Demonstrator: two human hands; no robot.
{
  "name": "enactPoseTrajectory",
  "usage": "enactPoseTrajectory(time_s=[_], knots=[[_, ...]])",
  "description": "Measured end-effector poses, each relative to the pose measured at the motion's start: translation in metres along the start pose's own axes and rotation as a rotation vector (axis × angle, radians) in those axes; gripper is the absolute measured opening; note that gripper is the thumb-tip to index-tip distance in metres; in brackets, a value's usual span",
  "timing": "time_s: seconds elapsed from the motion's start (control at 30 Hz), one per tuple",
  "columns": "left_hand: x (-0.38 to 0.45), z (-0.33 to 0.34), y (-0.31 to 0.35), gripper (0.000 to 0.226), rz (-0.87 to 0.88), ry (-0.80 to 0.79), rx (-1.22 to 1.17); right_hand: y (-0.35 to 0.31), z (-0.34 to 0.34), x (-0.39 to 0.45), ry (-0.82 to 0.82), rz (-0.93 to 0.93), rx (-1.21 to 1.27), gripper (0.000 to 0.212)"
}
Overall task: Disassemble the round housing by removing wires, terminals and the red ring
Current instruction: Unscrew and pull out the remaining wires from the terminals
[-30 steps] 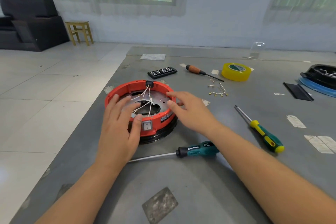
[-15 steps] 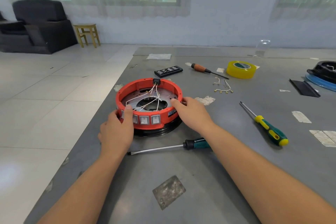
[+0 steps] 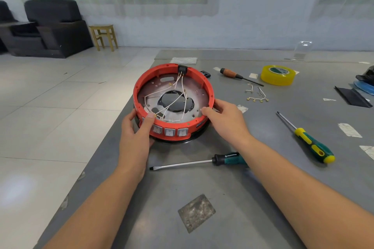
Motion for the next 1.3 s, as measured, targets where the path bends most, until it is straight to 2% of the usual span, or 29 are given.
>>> enactPoseTrajectory(time_s=[0.1, 0.2, 0.27, 0.37, 0.43, 0.63, 0.9, 1.17, 1.23, 1.3], knots=[[-0.005, 0.008, -0.002, 0.046, -0.079, -0.040, -0.144, -0.004, -0.001, -0.003, -0.005, -0.022, 0.071, 0.023], [-0.005, 0.009, -0.005, 0.069, -0.141, -0.038, -0.179, -0.009, -0.005, -0.006, 0.013, -0.057, 0.087, 0.030], [-0.005, 0.011, -0.008, 0.076, -0.200, -0.071, -0.179, -0.014, -0.009, -0.007, 0.037, -0.085, 0.094, 0.035], [-0.006, 0.020, -0.012, 0.050, -0.252, -0.202, -0.177, -0.016, -0.013, -0.006, 0.060, -0.107, 0.126, 0.041], [-0.006, 0.021, -0.014, 0.050, -0.275, -0.218, -0.218, -0.016, -0.013, -0.005, 0.068, -0.109, 0.138, 0.044], [-0.004, 0.024, -0.018, 0.076, -0.261, -0.239, -0.281, -0.014, -0.013, -0.007, 0.090, -0.113, 0.164, 0.043], [-0.002, 0.024, -0.020, 0.073, -0.250, -0.257, -0.259, -0.014, -0.013, -0.006, 0.052, -0.121, 0.171, 0.047], [0.000, 0.022, -0.018, 0.075, -0.230, -0.237, -0.270, -0.024, -0.017, -0.006, -0.032, -0.135, 0.030, 0.034], [0.000, 0.022, -0.018, 0.075, -0.219, -0.231, -0.268, -0.018, -0.024, -0.004, -0.044, -0.089, -0.072, 0.023], [0.000, 0.020, -0.018, 0.073, -0.205, -0.214, -0.264, -0.010, -0.027, -0.006, -0.053, -0.058, -0.230, 0.028]])
Point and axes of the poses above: each hand's wrist, its own x-axis towards the middle knuckle, its own z-axis out of the palm, y = z × x, the point moved 10 cm from there along x, towards the middle knuckle, and after that the axes turned 5 degrees about -x, right-handed, at the moved point
